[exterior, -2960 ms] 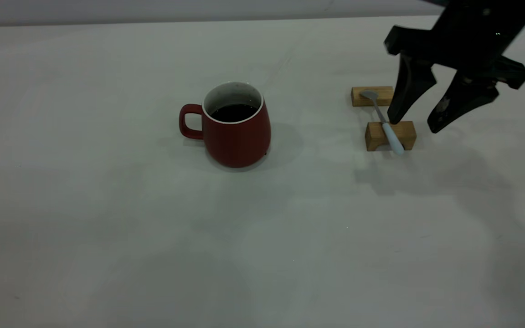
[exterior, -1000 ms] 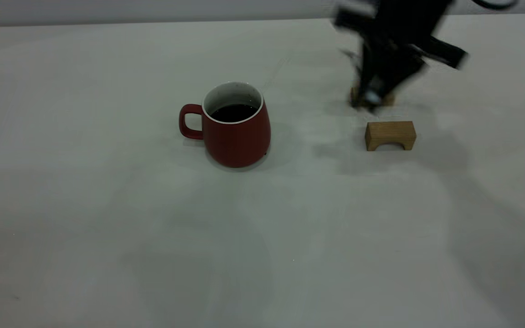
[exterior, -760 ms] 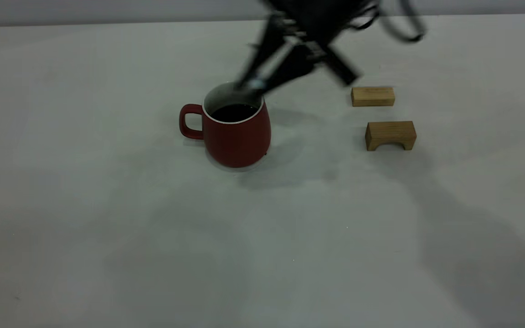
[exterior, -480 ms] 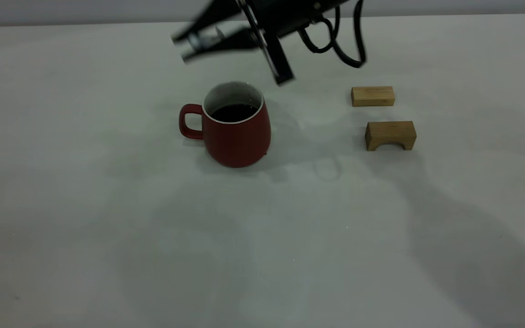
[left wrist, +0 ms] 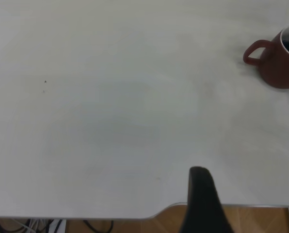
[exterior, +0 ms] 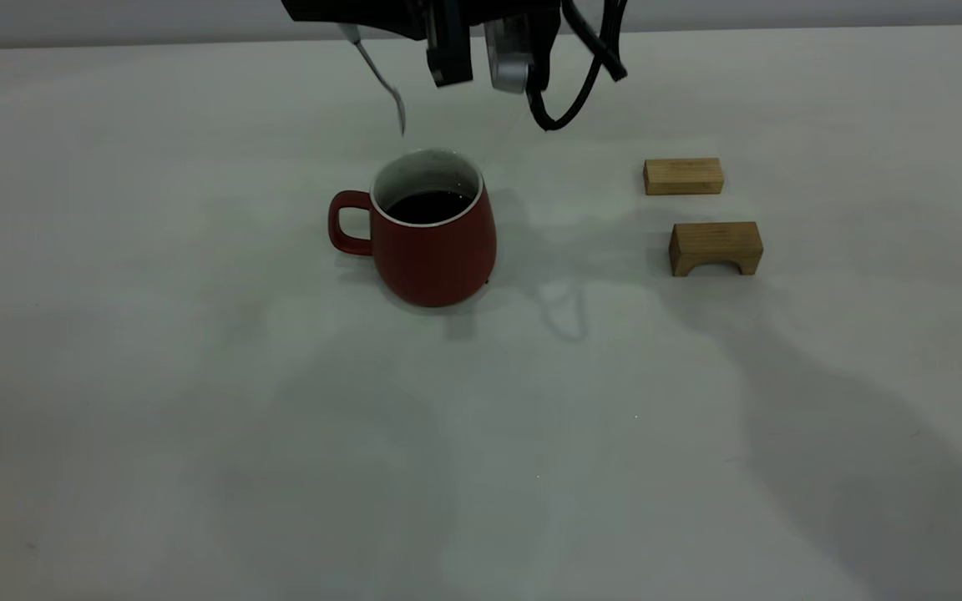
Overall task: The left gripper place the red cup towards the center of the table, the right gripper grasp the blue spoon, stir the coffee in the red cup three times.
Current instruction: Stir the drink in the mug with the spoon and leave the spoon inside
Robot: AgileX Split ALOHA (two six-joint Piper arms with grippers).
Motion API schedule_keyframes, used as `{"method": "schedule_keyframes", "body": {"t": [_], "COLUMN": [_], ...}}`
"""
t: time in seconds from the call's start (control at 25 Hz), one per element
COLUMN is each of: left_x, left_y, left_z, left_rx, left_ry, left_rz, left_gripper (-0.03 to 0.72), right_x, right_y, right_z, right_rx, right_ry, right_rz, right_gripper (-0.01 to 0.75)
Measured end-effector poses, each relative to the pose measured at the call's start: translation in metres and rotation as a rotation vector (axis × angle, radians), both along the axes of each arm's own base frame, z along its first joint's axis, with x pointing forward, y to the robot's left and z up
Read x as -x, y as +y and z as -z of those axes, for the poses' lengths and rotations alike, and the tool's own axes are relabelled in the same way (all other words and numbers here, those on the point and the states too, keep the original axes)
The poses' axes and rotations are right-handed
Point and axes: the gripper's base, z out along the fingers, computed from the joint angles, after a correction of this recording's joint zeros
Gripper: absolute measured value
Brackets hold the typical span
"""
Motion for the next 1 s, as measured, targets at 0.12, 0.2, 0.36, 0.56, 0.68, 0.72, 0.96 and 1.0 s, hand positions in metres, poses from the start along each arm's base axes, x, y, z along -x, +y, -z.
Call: {"method": "schedule_keyframes", "body": {"t": [0.12, 0.2, 0.36, 0.56, 0.68, 0.72, 0.96, 1.0], "left_x": [0.0, 0.0, 0.0, 0.0, 0.0, 0.0, 0.0, 0.0], "left_y": [0.0, 0.0, 0.0, 0.0, 0.0, 0.0, 0.0, 0.0], "left_z": [0.0, 0.0, 0.0, 0.0, 0.0, 0.0, 0.0, 0.0], "left_rx": [0.0, 0.0, 0.0, 0.0, 0.0, 0.0, 0.0, 0.0], "left_ry": [0.0, 0.0, 0.0, 0.0, 0.0, 0.0, 0.0, 0.0], "left_rz": [0.0, 0.0, 0.0, 0.0, 0.0, 0.0, 0.0, 0.0], "left_gripper": [0.551, 0.551, 0.551, 0.551, 0.551, 0.551, 0.551, 0.551], "right_x": [-0.003, -0.006, -0.013, -0.014, -0.01, -0.01, -0.033, -0.035], "right_y": [-0.004, -0.01, -0.026, -0.037, -0.032, -0.03, -0.019, -0.021], "right_z": [0.001, 0.008, 0.044, 0.074, 0.076, 0.076, 0.077, 0.076], "right_rx": [-0.005, -0.007, 0.025, 0.058, 0.042, 0.029, -0.014, -0.018], "right_ry": [0.097, 0.129, 0.203, 0.26, 0.27, 0.269, 0.185, 0.181], "right_rz": [0.027, 0.046, 0.093, 0.126, 0.099, 0.084, 0.065, 0.069], "right_gripper": [0.141, 0.141, 0.141, 0.141, 0.141, 0.141, 0.141, 0.141]}}
